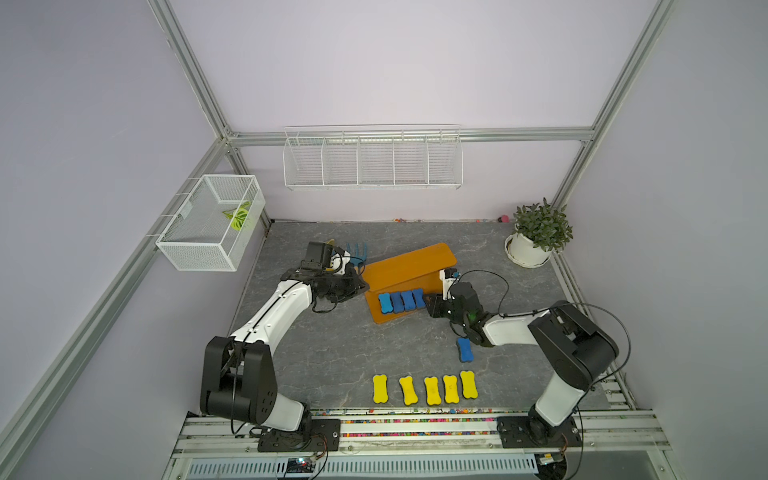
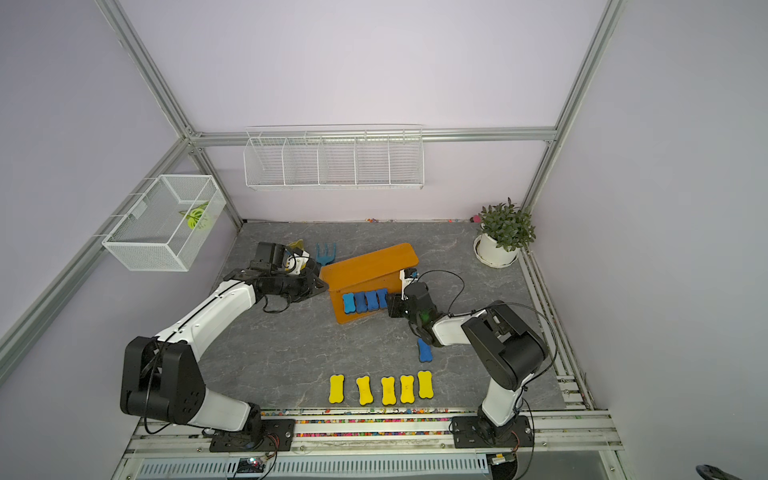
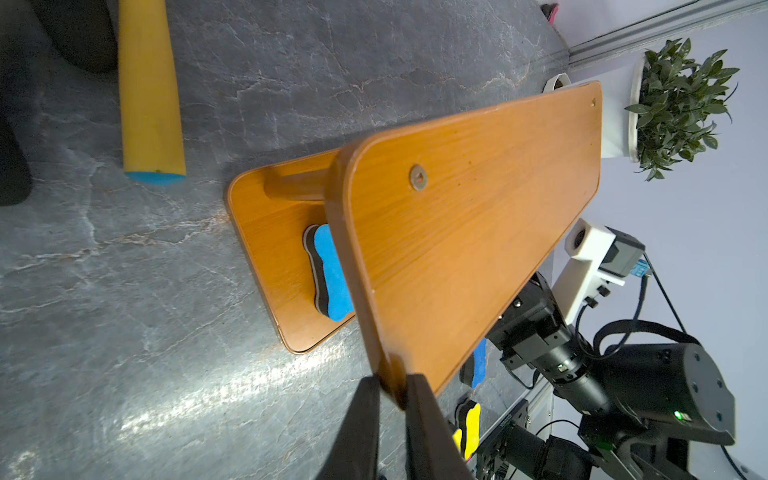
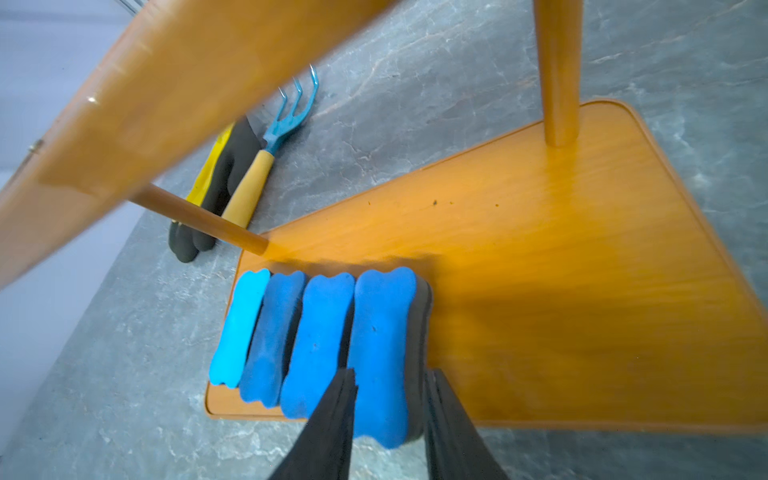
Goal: Remove the whiteboard erasers from the shelf
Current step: Pick up the whiteboard eraser from the shelf.
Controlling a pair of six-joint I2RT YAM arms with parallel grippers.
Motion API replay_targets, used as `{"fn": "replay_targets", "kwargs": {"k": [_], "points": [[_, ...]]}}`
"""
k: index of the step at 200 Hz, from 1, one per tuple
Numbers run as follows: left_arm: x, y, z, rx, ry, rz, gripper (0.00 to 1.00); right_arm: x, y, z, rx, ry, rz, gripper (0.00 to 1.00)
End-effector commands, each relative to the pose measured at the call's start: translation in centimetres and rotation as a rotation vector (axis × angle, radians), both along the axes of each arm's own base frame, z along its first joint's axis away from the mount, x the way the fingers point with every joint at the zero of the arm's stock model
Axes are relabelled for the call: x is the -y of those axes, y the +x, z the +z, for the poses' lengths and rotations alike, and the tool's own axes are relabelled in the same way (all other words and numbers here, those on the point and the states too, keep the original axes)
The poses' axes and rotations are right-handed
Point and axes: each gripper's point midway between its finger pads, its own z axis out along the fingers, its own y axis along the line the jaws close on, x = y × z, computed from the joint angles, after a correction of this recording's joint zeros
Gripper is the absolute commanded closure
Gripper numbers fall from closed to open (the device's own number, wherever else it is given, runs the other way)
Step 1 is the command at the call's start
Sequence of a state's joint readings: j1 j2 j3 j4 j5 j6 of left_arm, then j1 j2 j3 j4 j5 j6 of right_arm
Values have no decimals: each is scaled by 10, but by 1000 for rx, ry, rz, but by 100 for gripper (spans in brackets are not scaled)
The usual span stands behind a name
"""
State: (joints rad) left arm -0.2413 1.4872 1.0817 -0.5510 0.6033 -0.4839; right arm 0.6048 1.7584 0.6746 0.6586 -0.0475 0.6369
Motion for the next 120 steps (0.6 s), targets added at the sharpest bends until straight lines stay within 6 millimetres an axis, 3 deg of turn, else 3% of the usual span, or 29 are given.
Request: {"fn": "replay_targets", "kwargs": {"k": [1, 120], "points": [[0, 1, 0, 14, 14, -15, 83, -2, 1, -4, 5, 21, -15, 65], [-1, 0, 1, 18, 17, -14, 82, -4, 1, -23, -31, 29, -33, 65]]}}
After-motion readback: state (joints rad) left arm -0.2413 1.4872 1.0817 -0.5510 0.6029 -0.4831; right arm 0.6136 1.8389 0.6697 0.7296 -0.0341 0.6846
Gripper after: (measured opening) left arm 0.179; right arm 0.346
